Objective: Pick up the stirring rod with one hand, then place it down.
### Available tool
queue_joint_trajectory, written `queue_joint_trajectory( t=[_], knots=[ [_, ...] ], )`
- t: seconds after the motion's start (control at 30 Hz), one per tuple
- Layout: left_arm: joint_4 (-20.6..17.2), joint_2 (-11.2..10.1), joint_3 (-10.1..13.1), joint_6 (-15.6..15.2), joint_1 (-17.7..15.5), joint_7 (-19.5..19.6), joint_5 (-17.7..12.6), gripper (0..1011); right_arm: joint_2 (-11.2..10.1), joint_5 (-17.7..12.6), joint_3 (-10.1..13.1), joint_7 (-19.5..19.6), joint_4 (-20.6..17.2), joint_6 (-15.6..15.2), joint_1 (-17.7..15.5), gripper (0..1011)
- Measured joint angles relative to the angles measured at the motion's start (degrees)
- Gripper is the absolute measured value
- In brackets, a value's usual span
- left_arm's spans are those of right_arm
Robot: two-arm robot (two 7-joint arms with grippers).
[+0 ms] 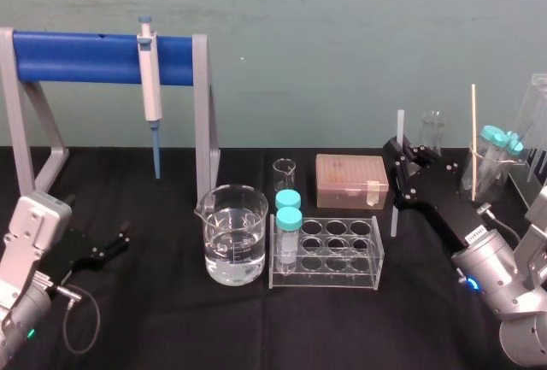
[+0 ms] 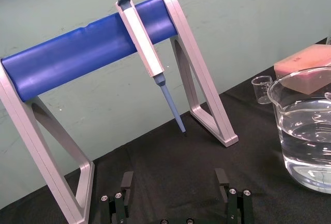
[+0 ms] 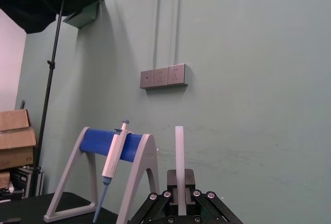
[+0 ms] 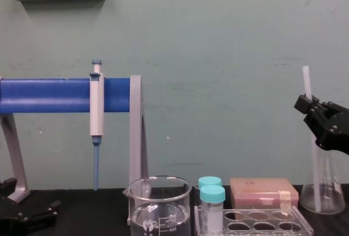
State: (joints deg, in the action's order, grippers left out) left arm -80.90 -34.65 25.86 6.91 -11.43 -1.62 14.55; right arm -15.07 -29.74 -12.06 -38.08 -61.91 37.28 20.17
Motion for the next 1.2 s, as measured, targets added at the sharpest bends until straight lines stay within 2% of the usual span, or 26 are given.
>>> queue_joint_trajectory(
  t=[0.83,1.03,1.2],
  knots=[
    [0.0,0.0,0.0,0.0,0.0,0.0,0.0,1000,0.0,0.0,0.0,0.0,0.0,0.0,0.0,72],
    [0.0,0.0,0.0,0.0,0.0,0.0,0.0,1000,0.25,-0.5,0.14,-1.81,0.42,-0.88,0.36,73],
    [0.0,0.0,0.0,0.0,0.0,0.0,0.0,1000,0.8,-2.08,0.2,-4.12,1.49,-2.05,1.1,72]
  ],
)
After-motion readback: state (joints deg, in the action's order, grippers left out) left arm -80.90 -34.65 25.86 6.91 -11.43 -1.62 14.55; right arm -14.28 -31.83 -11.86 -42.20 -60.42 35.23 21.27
